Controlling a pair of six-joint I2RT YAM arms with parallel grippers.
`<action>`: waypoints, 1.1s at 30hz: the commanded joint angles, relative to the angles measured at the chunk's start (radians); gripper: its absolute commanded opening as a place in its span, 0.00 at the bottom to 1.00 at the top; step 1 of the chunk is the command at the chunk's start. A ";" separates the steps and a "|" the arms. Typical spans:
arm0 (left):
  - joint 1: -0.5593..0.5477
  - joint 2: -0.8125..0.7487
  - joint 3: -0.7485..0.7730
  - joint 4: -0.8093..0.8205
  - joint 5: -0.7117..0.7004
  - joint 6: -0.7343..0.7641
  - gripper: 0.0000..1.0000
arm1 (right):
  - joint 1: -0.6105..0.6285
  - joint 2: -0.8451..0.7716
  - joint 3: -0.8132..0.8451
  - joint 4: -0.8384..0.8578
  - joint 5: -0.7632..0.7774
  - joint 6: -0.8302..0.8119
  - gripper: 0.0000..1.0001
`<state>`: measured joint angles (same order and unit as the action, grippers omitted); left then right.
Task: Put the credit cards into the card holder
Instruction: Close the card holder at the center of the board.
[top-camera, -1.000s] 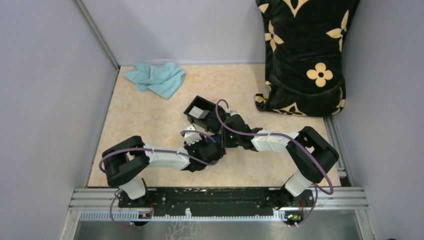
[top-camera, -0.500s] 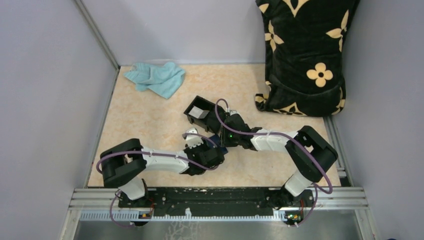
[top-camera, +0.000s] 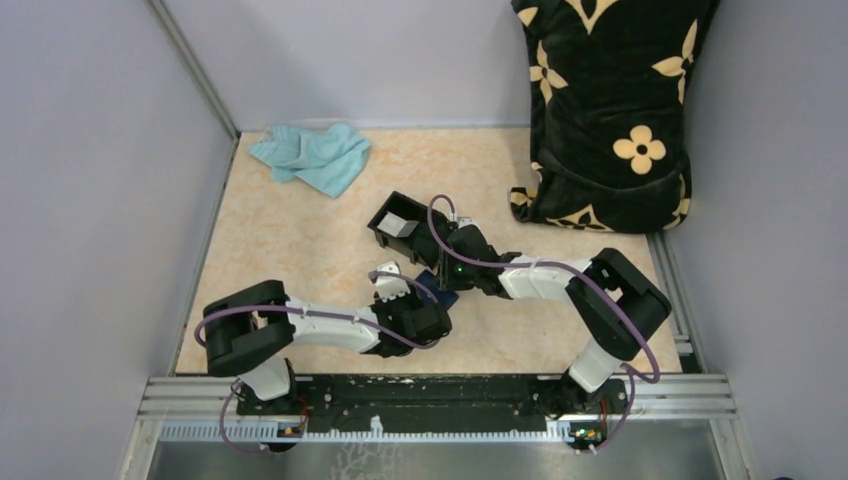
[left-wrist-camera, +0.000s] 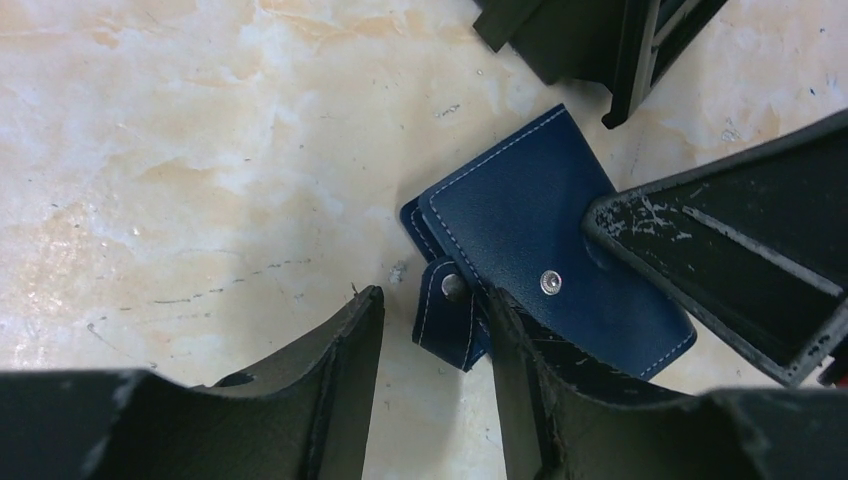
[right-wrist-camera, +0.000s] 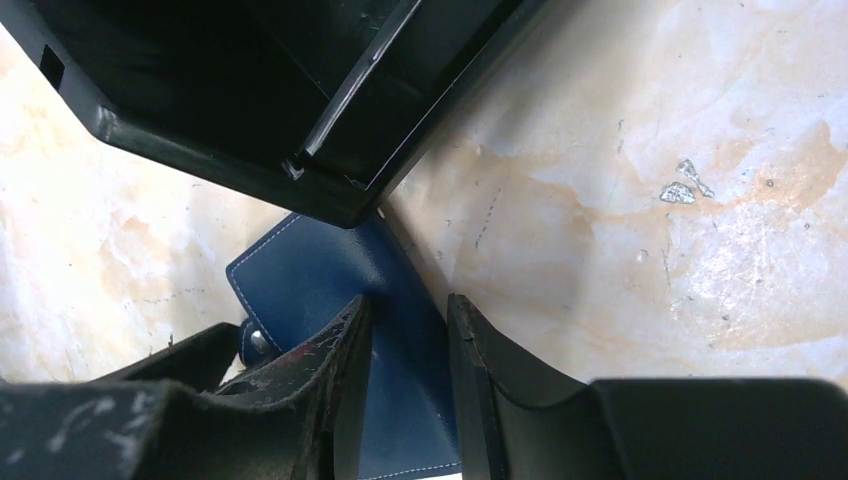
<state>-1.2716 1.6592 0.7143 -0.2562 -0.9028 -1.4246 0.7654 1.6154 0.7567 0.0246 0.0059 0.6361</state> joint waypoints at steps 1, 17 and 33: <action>-0.049 0.141 -0.120 -0.161 0.519 -0.002 0.51 | 0.005 0.069 -0.035 -0.103 0.037 -0.029 0.34; -0.124 0.187 -0.122 -0.118 0.580 0.029 0.45 | -0.001 0.055 -0.073 -0.109 0.032 -0.045 0.34; -0.189 0.247 -0.097 -0.103 0.579 0.039 0.25 | -0.001 0.064 -0.115 -0.085 0.025 -0.046 0.35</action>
<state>-1.3949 1.7069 0.7090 -0.1833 -0.9508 -1.3594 0.7628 1.6096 0.7132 0.1070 0.0063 0.6201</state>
